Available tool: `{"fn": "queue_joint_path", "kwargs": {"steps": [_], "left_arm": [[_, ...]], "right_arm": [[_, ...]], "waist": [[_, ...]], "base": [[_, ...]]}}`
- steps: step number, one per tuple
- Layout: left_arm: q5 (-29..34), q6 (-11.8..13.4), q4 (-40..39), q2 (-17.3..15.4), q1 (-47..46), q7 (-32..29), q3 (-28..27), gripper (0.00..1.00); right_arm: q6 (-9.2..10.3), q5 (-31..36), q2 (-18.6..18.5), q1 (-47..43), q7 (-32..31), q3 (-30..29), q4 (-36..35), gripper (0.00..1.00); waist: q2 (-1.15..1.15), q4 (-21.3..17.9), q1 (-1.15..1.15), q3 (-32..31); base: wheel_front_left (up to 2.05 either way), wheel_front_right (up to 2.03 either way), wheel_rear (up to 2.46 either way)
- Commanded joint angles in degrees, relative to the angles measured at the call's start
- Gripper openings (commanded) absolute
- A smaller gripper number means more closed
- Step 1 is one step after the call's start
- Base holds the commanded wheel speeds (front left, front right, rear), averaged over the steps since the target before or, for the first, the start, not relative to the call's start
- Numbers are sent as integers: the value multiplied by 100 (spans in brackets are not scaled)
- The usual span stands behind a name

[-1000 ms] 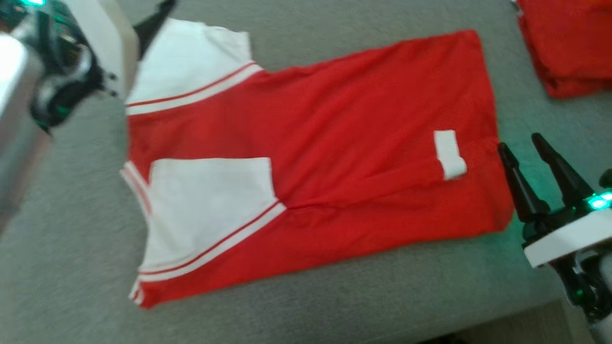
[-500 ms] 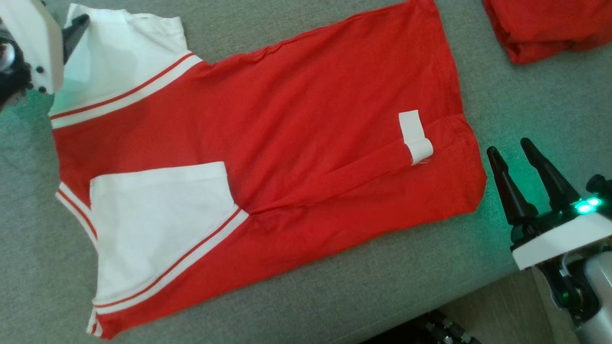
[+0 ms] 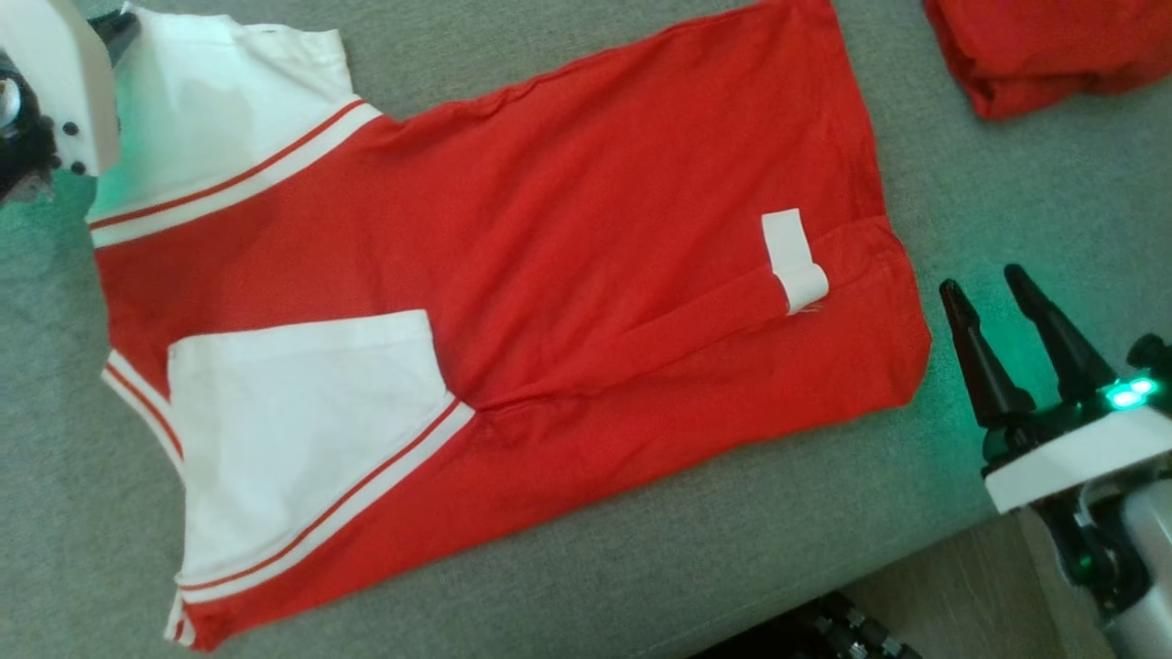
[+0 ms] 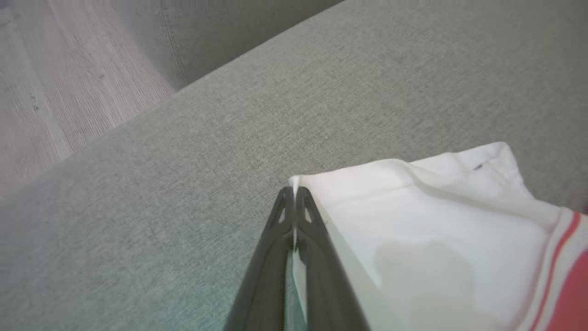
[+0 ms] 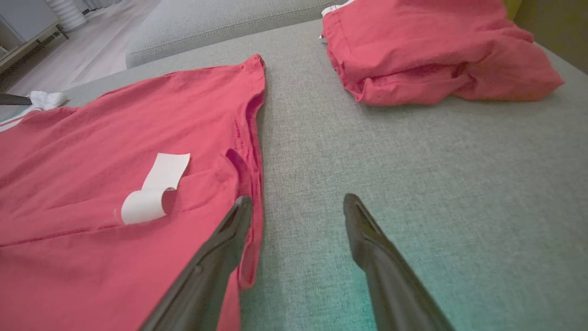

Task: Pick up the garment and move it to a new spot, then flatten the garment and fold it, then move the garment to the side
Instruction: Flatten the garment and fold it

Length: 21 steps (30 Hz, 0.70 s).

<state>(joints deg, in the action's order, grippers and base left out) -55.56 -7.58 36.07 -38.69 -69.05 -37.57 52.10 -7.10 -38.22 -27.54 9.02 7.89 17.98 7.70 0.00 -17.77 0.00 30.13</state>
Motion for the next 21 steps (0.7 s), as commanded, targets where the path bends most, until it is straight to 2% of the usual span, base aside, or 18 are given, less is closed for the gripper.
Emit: {"fn": "queue_joint_path", "kwargs": {"steps": [1, 5, 9, 15, 21], "left_arm": [[-27, 9, -165, -286, -368, 79, -186, 0], [-66, 9, -311, -309, -422, 313, -11, 0], [-136, 9, -473, -341, -495, 480, 205, 0], [-211, 9, -689, -357, -700, 626, 561, 0], [-325, 9, -775, -358, -872, 770, 885, 0]], "right_arm": [[-39, 52, -194, 111, 57, -1, -150, 100], [-39, -75, -284, 575, -207, 17, -200, 100], [-39, -206, -354, 1536, -923, 208, 112, 100], [-39, 67, -107, 3111, -2018, 759, 1355, 100], [-39, 233, 315, 4173, -2550, 1256, 2610, 100]], "waist": [[0, 39, 0, -28], [0, 128, 0, -113], [0, 218, 0, -187], [0, 424, 0, -184], [0, 584, 0, -167]], "base": [[0, 0, 0], [0, 0, 0], [0, 0, 0], [0, 0, 0], [0, 0, 0]]}}
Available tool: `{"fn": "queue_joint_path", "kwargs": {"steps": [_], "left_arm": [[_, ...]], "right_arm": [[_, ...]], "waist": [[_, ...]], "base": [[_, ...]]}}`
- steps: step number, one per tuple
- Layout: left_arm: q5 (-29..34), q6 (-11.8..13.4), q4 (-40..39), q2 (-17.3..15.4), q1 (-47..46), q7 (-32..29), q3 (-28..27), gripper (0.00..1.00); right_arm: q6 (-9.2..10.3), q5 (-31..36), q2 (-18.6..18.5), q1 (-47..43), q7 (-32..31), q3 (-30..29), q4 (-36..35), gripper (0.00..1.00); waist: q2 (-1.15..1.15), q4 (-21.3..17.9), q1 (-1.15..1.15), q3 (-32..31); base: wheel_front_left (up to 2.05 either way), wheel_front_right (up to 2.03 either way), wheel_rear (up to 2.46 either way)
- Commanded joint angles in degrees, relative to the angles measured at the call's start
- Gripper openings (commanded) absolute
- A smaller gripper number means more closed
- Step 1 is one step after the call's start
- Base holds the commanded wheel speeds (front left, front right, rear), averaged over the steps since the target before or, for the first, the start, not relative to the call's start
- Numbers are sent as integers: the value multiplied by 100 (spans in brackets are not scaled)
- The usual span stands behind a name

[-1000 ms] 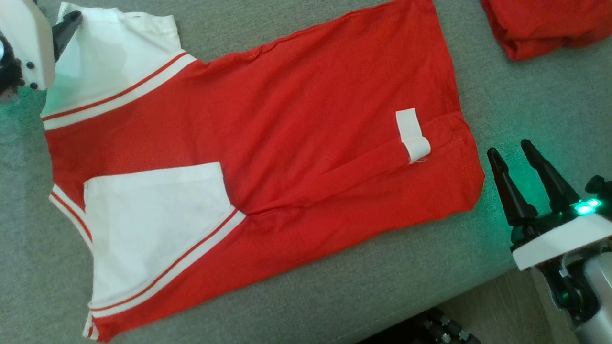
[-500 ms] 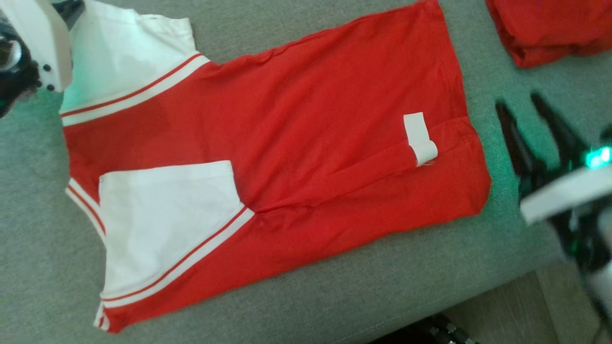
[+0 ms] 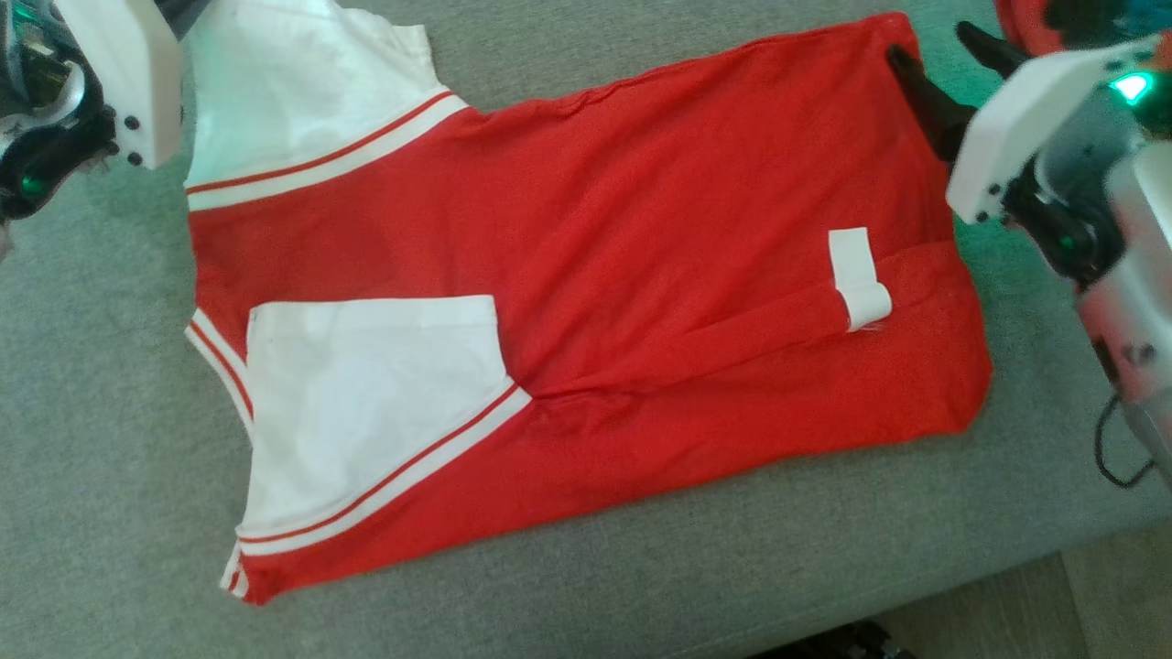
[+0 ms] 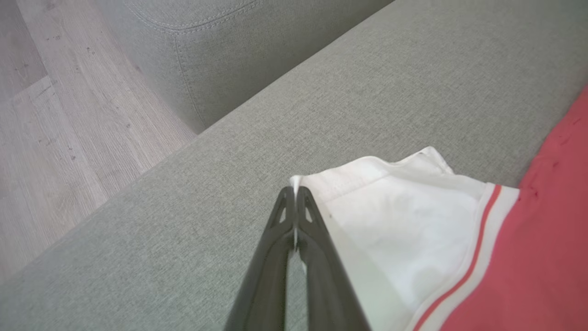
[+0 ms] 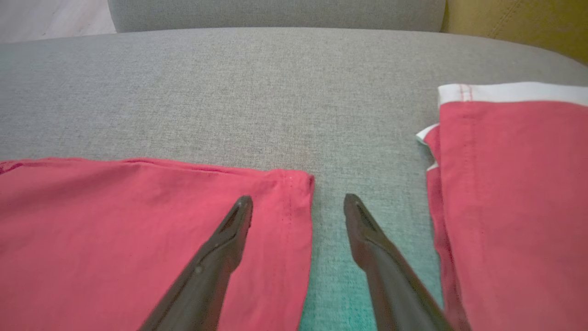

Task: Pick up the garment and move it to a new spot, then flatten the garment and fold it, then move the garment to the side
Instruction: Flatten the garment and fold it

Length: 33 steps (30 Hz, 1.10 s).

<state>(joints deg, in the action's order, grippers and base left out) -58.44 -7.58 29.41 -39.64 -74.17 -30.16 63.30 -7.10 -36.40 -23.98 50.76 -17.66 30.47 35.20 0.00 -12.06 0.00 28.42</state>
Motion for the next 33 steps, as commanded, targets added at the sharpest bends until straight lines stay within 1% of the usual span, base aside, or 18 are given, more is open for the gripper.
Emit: {"fn": "queue_joint_path", "kwargs": {"steps": [1, 3, 4, 5, 7, 9, 10, 11, 12, 15, 16, 18, 19, 20, 22, 23, 28, 33], "left_arm": [[-58, 9, -111, -266, -387, 52, -185, 0], [-99, 9, -115, -275, -438, 96, -87, 0], [-121, 9, -116, -280, -461, 118, -40, 0], [-143, 9, -116, -285, -484, 137, 6, 0], [-185, 9, -115, -289, -530, 168, 100, 0], [-231, 9, -107, -287, -579, 200, 186, 0], [-253, 9, -100, -285, -603, 214, 226, 0], [-277, 9, -92, -283, -629, 228, 263, 0], [-300, 9, -84, -279, -653, 243, 301, 0], [-363, 9, -46, -262, -722, 284, 417, 0], [-382, 9, -32, -256, -744, 295, 455, 0], [-400, 9, -20, -250, -768, 307, 492, 0], [-432, 9, 4, -240, -812, 332, 558, 0], [-448, 9, 16, -234, -832, 343, 589, 0], [-473, 9, 36, -224, -866, 365, 649, 0], [-483, 9, 44, -218, -882, 376, 676, 0], [-499, 9, 44, -219, -950, 545, 786, 0], [-243, 9, -70, -275, -1101, 1075, 880, 0]], "right_arm": [[-39, 76, 15, 124, 2, 66, 18, 100], [-39, 108, 117, 328, 12, 169, 316, 97], [-39, 106, 163, 412, 29, 218, 442, 92], [-39, 93, 207, 489, 55, 245, 568, 82], [-39, 73, 267, 611, 101, 323, 786, 79], [-39, 32, 305, 702, 133, 408, 955, 72], [-39, -13, 323, 737, 155, 442, 1021, 64], [-39, -54, 333, 772, 181, 472, 1080, 62], [-39, -85, 334, 808, 227, 503, 1134, 53], [-39, -154, 326, 901, 374, 598, 1280, 38], [-39, -163, 322, 931, 432, 630, 1324, 35], [-39, -172, 318, 961, 481, 668, 1370, 34], [-39, -210, 318, 1015, 563, 732, 1454, 29], [-39, -231, 316, 1043, 600, 762, 1494, 27], [-39, -262, 308, 1097, 673, 833, 1561, 12], [-39, -277, 302, 1123, 712, 860, 1598, 0], [-39, -391, 299, 1213, 801, 1024, 1742, 0], [-39, -530, 225, 1375, 1116, 1052, 1802, 0]], "waist": [[0, 28, 0, 10], [0, 55, 0, 23], [0, 68, 0, 30], [0, 77, 0, 39], [0, 100, 0, 54], [0, 123, 0, 72], [0, 132, 0, 81], [0, 138, 0, 92], [0, 146, 0, 102], [0, 170, 0, 132], [0, 177, 0, 140], [0, 184, 0, 146], [0, 196, 0, 156], [0, 203, 0, 161], [0, 219, 0, 166], [0, 228, 0, 169], [0, 272, 0, 161], [0, 315, 0, 137]], "base": [[0, 0, 0], [0, 0, 0], [0, 0, 0], [0, 0, 0], [0, 0, 0], [0, 0, 0], [0, 0, 0], [0, 0, 0], [0, 0, 0], [0, 0, 0], [0, 0, 0], [0, 0, 0], [0, 0, 0], [0, 0, 0], [0, 0, 0], [0, 0, 0], [0, 0, 0], [0, 0, 0]]}}
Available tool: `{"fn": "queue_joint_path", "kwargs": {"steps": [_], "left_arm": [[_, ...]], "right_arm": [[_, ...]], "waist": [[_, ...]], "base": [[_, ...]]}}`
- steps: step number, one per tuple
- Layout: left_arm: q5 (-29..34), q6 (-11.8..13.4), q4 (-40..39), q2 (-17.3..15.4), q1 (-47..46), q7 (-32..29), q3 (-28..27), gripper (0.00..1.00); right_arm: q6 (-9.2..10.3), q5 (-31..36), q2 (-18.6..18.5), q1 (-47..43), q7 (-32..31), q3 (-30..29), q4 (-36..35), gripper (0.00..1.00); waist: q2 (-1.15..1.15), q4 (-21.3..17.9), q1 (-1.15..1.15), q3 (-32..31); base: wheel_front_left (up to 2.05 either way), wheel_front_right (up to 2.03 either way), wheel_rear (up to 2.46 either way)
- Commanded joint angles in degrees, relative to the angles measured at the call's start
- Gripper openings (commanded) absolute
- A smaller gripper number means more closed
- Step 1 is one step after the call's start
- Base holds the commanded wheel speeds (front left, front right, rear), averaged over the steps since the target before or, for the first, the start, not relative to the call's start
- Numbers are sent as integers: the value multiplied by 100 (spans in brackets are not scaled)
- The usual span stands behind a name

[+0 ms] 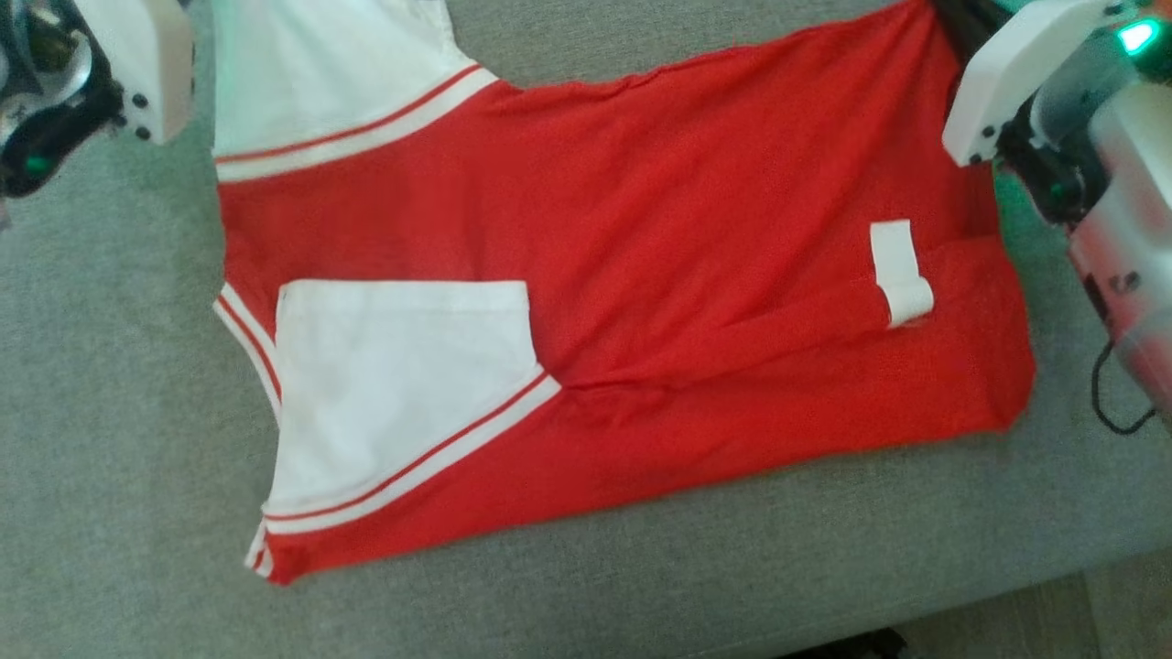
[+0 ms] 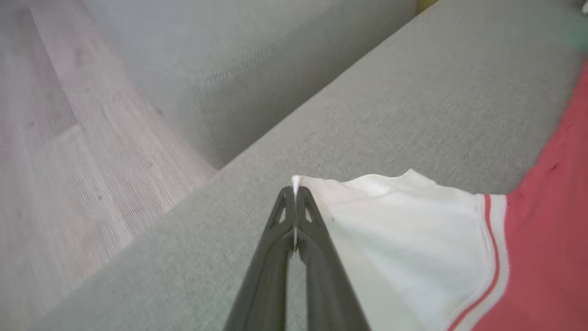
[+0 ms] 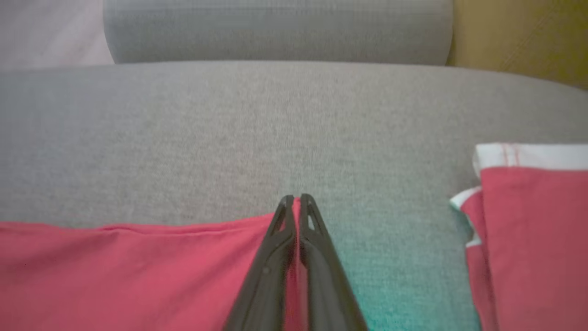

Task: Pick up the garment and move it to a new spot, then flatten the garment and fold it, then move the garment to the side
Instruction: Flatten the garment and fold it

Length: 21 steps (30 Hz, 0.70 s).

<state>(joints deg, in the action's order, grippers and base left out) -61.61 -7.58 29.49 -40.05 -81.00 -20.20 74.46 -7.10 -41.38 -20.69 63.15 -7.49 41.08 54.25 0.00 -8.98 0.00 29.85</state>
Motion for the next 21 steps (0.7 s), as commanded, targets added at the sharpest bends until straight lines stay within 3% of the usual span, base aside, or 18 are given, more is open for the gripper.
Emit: {"fn": "queue_joint_path", "kwargs": {"steps": [1, 9, 21], "left_arm": [[150, 9, -106, -248, -461, 231, -220, 0], [330, 9, 40, -188, -830, 1693, -187, 0], [296, 9, -1247, -778, 43, 2245, -118, 0]], "right_arm": [[-39, -63, -123, 185, 221, -51, -76, 0], [-39, -389, -378, 370, 921, -334, 40, 0], [-39, -914, -1067, -711, 1143, -378, -698, 0]], "waist": [[0, 18, 0, -14], [0, 202, 0, -158], [0, 583, 0, -444]], "base": [[0, 0, 0], [0, 0, 0], [0, 0, 0]]}}
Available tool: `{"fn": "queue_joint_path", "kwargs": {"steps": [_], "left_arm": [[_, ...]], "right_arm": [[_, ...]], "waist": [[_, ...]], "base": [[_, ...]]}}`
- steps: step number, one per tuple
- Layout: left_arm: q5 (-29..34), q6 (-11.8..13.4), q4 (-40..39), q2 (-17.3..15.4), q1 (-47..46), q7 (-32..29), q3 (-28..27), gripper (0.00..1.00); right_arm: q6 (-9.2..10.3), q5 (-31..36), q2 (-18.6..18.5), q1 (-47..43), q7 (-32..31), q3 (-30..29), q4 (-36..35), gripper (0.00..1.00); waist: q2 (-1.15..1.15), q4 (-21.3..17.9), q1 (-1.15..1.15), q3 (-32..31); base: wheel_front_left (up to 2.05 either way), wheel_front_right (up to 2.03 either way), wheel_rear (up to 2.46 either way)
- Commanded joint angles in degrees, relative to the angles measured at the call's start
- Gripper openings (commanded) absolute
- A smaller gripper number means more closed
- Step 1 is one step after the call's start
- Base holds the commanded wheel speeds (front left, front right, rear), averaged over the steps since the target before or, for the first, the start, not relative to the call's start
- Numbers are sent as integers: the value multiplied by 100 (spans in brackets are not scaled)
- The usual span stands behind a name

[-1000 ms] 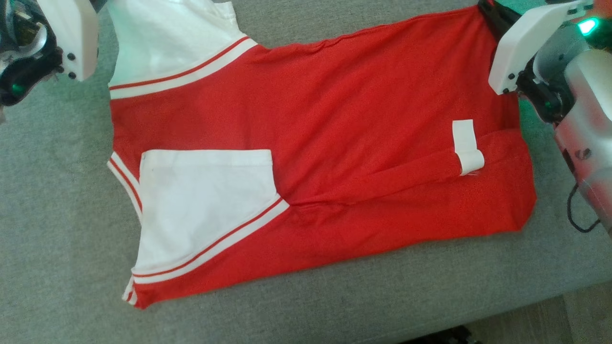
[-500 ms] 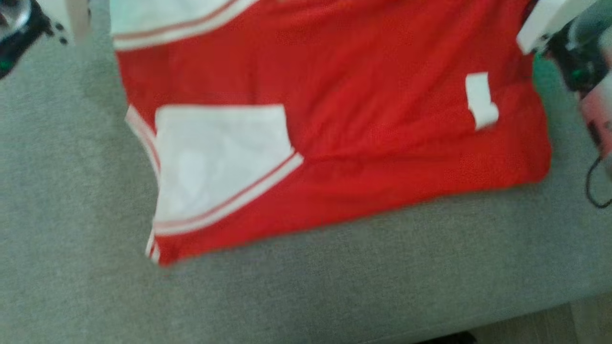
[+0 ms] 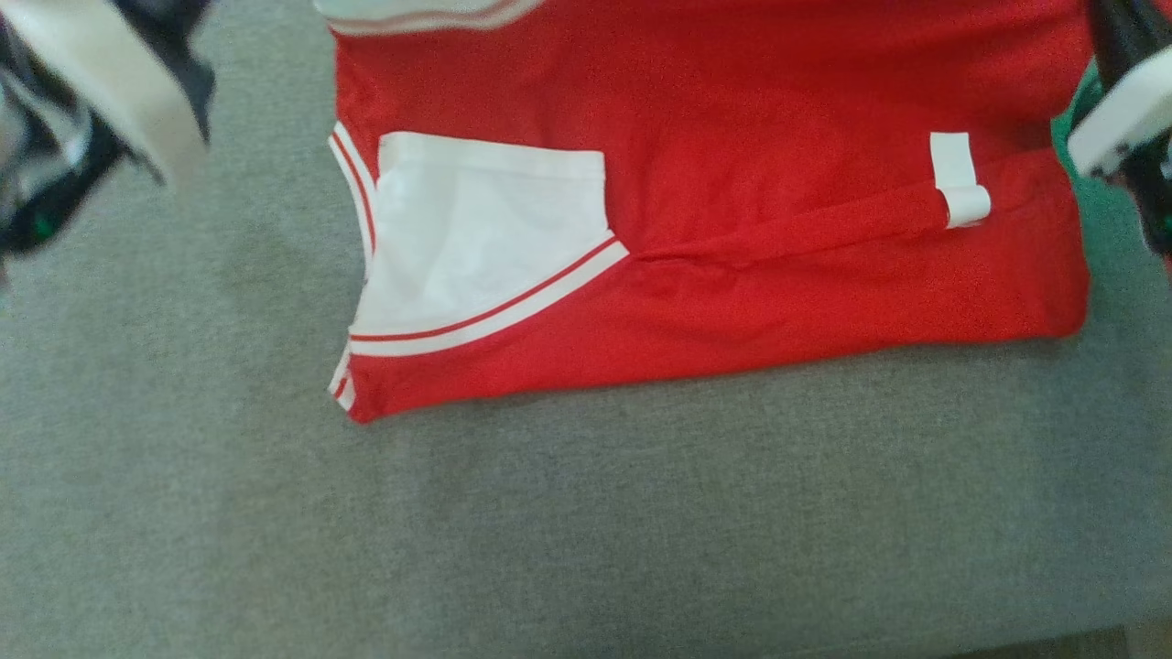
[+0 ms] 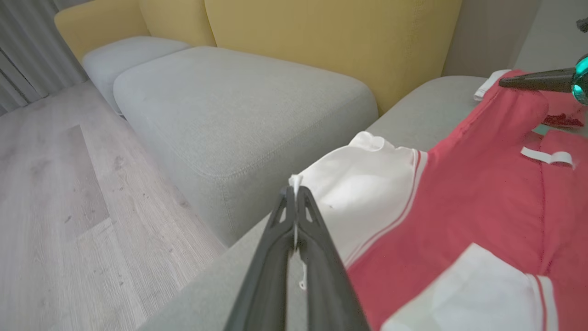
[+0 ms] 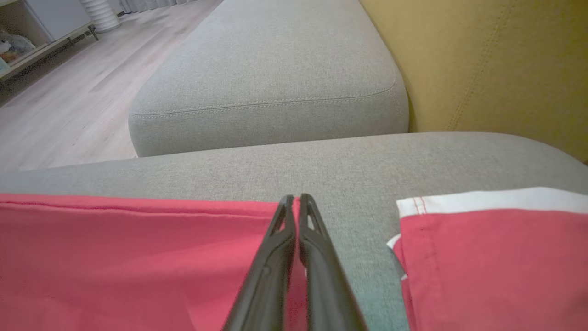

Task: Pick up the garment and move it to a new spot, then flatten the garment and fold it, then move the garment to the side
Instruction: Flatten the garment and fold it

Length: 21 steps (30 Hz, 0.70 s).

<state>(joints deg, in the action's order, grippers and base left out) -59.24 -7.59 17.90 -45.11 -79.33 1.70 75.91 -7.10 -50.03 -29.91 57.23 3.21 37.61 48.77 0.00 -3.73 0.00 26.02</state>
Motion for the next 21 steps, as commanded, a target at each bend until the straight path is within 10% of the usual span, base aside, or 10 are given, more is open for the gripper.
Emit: {"fn": "queue_joint_path", "kwargs": {"steps": [1, 21], "left_arm": [[78, 10, -203, -334, 3, 87, -262, 0], [501, 1000, -2012, -1009, 2563, 366, -256, 0]], "right_arm": [[-39, -60, -204, -234, 97, -43, -214, 0], [-39, 164, -464, -2378, 234, -675, -1213, 0]], "waist": [[0, 89, 0, -93], [0, 282, 0, -506]], "base": [[0, 0, 0], [0, 0, 0]]}}
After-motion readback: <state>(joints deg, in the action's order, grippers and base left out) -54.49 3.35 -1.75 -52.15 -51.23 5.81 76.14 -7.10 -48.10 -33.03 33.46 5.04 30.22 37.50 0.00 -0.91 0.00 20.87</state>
